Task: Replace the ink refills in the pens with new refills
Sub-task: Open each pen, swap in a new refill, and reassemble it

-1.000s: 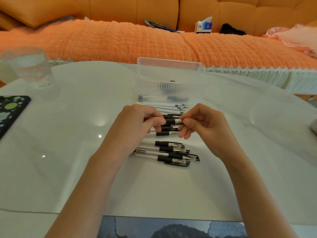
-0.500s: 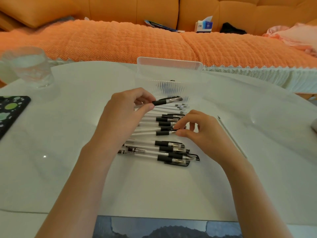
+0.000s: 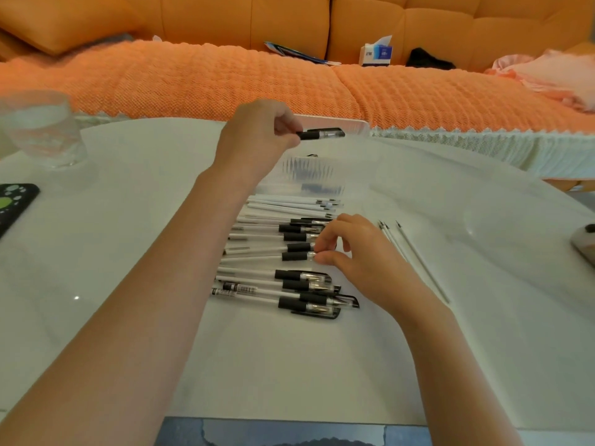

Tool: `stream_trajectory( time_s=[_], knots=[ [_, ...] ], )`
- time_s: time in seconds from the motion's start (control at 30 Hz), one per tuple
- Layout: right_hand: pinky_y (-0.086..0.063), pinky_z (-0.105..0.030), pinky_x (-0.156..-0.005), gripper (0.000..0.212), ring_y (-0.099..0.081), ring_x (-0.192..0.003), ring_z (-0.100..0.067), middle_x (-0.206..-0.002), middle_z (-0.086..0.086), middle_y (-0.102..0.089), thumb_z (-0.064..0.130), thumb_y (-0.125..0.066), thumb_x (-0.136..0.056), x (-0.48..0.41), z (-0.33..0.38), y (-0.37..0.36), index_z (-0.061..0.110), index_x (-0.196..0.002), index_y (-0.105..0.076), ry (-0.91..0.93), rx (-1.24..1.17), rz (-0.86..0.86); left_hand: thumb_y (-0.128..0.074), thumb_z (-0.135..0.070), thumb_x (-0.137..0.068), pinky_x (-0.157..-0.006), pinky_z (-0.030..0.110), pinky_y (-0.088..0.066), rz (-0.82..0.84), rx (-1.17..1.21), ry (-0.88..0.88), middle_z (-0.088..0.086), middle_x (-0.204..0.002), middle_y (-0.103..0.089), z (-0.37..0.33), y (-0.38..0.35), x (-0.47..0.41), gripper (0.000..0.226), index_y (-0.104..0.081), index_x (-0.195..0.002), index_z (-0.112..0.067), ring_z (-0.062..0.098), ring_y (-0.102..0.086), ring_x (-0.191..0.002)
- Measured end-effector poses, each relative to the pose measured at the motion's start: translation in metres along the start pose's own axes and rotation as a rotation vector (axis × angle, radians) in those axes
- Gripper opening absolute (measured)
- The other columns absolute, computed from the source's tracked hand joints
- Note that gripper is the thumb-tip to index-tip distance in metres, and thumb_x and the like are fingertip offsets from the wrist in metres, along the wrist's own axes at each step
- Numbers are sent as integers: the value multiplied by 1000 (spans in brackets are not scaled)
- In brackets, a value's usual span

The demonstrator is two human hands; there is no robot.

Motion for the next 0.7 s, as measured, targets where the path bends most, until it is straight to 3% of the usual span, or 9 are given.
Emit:
stream_trajectory(
  time_s=[0.2,0.4,0.53,0.63,0.7],
  knots=[
    [-34,-8,-71,3,-46,-82,5,-85,20,-50,24,-62,-89,2,1,3,26,-87,-60,-23,-61,-6,-67,-16,-85,-83,33,-50,238,-95,70,1,-87,-66,10,-24,-29,7,-72,-90,-17,24,-61,-95],
    [-39,-9,-69,4,-53,-84,1,-89,14,-59,25,-60,-90,5,-1,7,24,-92,-63,-54,-112,-16,-60,-24,-91,-58,20,-38,296,-55,109,6,-104,-69,13,-23,-33,19,-74,-96,-12,21,-57,-84],
    [-38,-3,-67,5,-52,-70,13,-83,15,-61,22,-60,-91,7,1,12,21,-93,-64,-46,-209,-66,-56,-25,-93,-79,23,-37,194,11,32,-3,-108,-67,-2,-11,-13,19,-72,-99,-16,12,-56,-96],
    [-40,-5,-67,3,-55,-74,6,-80,12,-63,18,-61,-90,8,1,16,20,-90,-64,-34,-279,-124,-54,-25,-94,-88,21,-40,91,122,-31,-10,-103,-67,-19,6,18,18,-71,-99,-21,4,-57,-98],
    [-41,-7,-64,3,-57,-69,0,-79,6,-66,15,-62,-89,7,1,19,16,-89,-64,-35,-331,-164,-54,-28,-93,-86,14,-40,129,146,-44,-16,-101,-67,-27,12,46,17,-70,-99,-25,-3,-57,-96]
  ],
)
Point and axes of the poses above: each hand's wrist, its own x-axis away from the middle knuckle, its own y-axis out of the back of the hand, z = x × y, the point moved 2 cm from there along -x, towards the middle knuckle
